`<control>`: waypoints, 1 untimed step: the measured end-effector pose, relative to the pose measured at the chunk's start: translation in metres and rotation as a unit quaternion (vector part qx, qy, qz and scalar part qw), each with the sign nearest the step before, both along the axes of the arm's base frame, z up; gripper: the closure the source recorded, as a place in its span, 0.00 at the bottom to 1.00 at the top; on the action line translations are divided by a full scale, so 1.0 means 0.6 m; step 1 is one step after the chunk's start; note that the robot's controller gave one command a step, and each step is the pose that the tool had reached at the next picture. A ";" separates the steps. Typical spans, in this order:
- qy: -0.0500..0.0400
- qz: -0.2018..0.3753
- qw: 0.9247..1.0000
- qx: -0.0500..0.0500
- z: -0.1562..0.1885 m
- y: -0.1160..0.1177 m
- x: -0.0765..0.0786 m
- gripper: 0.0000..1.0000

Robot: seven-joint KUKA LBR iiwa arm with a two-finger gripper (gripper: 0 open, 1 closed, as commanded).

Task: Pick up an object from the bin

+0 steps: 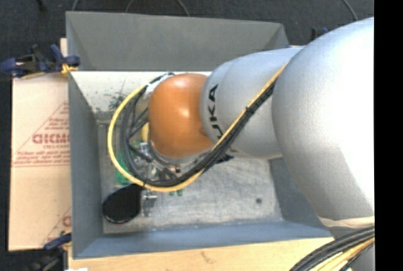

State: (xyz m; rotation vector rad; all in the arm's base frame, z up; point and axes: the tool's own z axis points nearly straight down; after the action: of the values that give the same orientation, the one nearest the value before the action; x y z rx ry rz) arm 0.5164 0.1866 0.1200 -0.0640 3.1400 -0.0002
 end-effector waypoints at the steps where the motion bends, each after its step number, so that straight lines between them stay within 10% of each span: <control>1: -0.001 0.111 0.994 0.000 -0.055 0.005 -0.044 0.00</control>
Offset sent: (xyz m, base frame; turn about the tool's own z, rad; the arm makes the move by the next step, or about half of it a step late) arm -0.0327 0.0112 -0.0463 0.3330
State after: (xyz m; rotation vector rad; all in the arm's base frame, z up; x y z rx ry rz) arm 0.4901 0.1896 0.0869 -0.4130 3.1103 -0.0001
